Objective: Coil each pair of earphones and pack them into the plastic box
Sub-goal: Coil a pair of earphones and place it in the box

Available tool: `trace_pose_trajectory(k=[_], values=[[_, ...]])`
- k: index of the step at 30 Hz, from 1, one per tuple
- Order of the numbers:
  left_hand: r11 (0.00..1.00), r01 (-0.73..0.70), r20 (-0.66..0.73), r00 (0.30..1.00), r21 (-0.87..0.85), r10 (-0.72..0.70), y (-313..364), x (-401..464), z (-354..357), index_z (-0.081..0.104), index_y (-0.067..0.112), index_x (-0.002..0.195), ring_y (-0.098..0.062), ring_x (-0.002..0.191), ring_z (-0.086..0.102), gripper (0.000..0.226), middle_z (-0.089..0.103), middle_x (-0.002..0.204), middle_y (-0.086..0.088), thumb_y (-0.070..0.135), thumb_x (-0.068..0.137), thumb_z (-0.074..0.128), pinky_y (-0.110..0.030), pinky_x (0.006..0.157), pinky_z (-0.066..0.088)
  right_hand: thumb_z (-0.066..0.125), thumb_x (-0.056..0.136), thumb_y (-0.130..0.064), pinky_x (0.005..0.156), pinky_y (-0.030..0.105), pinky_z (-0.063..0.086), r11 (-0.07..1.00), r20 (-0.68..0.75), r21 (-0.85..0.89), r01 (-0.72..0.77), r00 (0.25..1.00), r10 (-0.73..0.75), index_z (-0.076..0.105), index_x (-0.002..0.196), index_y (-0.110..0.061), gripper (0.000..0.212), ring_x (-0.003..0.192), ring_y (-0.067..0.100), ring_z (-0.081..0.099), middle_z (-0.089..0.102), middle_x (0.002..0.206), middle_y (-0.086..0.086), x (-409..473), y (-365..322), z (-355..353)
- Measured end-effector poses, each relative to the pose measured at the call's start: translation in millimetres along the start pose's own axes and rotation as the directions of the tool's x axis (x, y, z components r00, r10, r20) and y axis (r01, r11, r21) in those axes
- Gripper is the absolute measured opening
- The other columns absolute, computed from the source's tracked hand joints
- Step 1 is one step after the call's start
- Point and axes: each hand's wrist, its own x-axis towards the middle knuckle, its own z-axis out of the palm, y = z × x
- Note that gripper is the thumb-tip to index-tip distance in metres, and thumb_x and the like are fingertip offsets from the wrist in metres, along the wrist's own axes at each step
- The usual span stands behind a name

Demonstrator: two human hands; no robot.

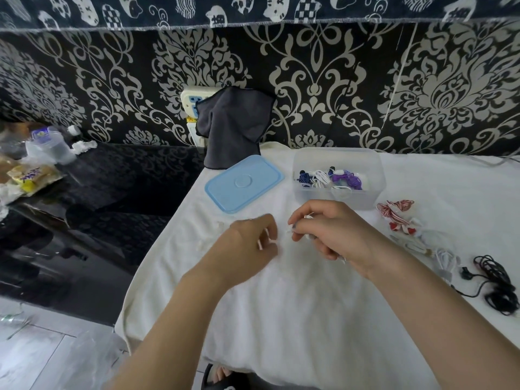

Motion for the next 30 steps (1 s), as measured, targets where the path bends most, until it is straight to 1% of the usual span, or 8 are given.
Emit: trace_pose_trajectory(k=[2, 4, 7, 10, 15, 21, 24, 30], values=[[0.997, -0.061, 0.083, 0.995, 0.056, 0.056, 6, 2, 13, 0.054, 0.025, 0.089, -0.002, 0.063, 0.052, 0.012, 0.063, 0.082, 0.006, 0.017, 0.088, 0.062, -0.022, 0.062, 0.042, 0.062, 0.086, -0.013, 0.043, 0.022, 0.033, 0.991, -0.025, -0.130, -0.010, 1.000, 0.006, 0.072, 0.088, -0.018, 0.012, 0.046, 0.015, 0.041, 0.075, 0.077, -0.001, -1, 3, -1], [0.991, -0.077, 0.114, 0.991, 0.113, 0.064, 9, 4, 23, 0.051, 0.026, 0.089, -0.009, 0.072, 0.054, 0.013, 0.060, 0.086, 0.005, 0.017, 0.088, 0.059, -0.031, 0.067, 0.048, 0.061, 0.085, -0.014, 0.043, 0.022, 0.035, 0.979, -0.045, -0.205, -0.021, 0.999, 0.012, 0.073, 0.085, -0.022, 0.014, 0.047, 0.013, 0.045, 0.075, 0.076, -0.003, -1, 4, -1], [0.988, -0.080, 0.090, 0.994, 0.135, 0.068, 11, 6, 30, 0.052, 0.024, 0.090, -0.020, 0.081, 0.059, 0.011, 0.056, 0.087, 0.004, 0.016, 0.087, 0.059, -0.038, 0.072, 0.052, 0.059, 0.085, -0.015, 0.041, 0.018, 0.036, 0.976, -0.062, -0.219, -0.015, 0.998, 0.002, 0.073, 0.083, -0.022, 0.016, 0.040, 0.005, 0.045, 0.074, 0.074, -0.004, -1, 4, -2], [0.992, -0.076, 0.074, 0.995, 0.099, 0.069, 12, 8, 30, 0.053, 0.020, 0.088, -0.021, 0.079, 0.057, 0.010, 0.057, 0.086, 0.001, 0.015, 0.085, 0.061, -0.040, 0.072, 0.051, 0.060, 0.084, -0.014, 0.040, 0.017, 0.036, 0.973, -0.071, -0.230, -0.006, 0.997, -0.011, 0.073, 0.083, -0.021, 0.015, 0.037, 0.001, 0.044, 0.075, 0.077, -0.003, -1, 3, -6], [0.999, -0.006, 0.046, 0.999, -0.031, 0.007, 13, 11, 28, 0.053, 0.016, 0.082, -0.007, 0.060, 0.046, 0.015, 0.059, 0.080, 0.003, 0.011, 0.083, 0.067, -0.026, 0.059, 0.041, 0.061, 0.085, -0.014, 0.041, 0.018, 0.035, 0.988, -0.081, -0.153, 0.007, 0.997, -0.019, 0.073, 0.085, -0.019, 0.013, 0.043, 0.007, 0.045, 0.077, 0.079, -0.001, -2, 1, -13], [0.982, 0.038, 0.011, 0.999, -0.184, -0.037, 16, 14, 25, 0.058, 0.014, 0.083, -0.004, 0.053, 0.046, 0.017, 0.057, 0.077, 0.009, 0.009, 0.082, 0.074, -0.012, 0.054, 0.037, 0.062, 0.085, -0.013, 0.044, 0.023, 0.034, 0.996, -0.115, -0.089, 0.027, 0.993, -0.037, 0.073, 0.088, -0.016, 0.012, 0.047, 0.015, 0.043, 0.077, 0.079, 0.001, -4, -2, -19], [0.975, 0.063, -0.014, 0.998, -0.213, -0.067, 16, 16, 24, 0.060, 0.013, 0.084, -0.002, 0.052, 0.047, 0.017, 0.057, 0.077, 0.009, 0.010, 0.081, 0.077, -0.010, 0.053, 0.037, 0.062, 0.085, -0.012, 0.045, 0.025, 0.035, 0.997, -0.111, -0.070, 0.046, 0.992, -0.053, 0.073, 0.087, -0.016, 0.012, 0.047, 0.015, 0.043, 0.076, 0.080, 0.002, -4, -3, -20], [0.984, 0.100, 0.010, 0.995, -0.144, -0.100, 13, 18, 33, 0.060, 0.017, 0.078, -0.001, 0.053, 0.049, 0.015, 0.065, 0.078, 0.002, 0.017, 0.082, 0.074, -0.015, 0.056, 0.039, 0.062, 0.084, -0.011, 0.044, 0.024, 0.035, 0.997, -0.114, -0.054, 0.045, 0.992, -0.051, 0.073, 0.088, -0.015, 0.012, 0.047, 0.015, 0.043, 0.076, 0.080, 0.003, -5, -3, -21]])
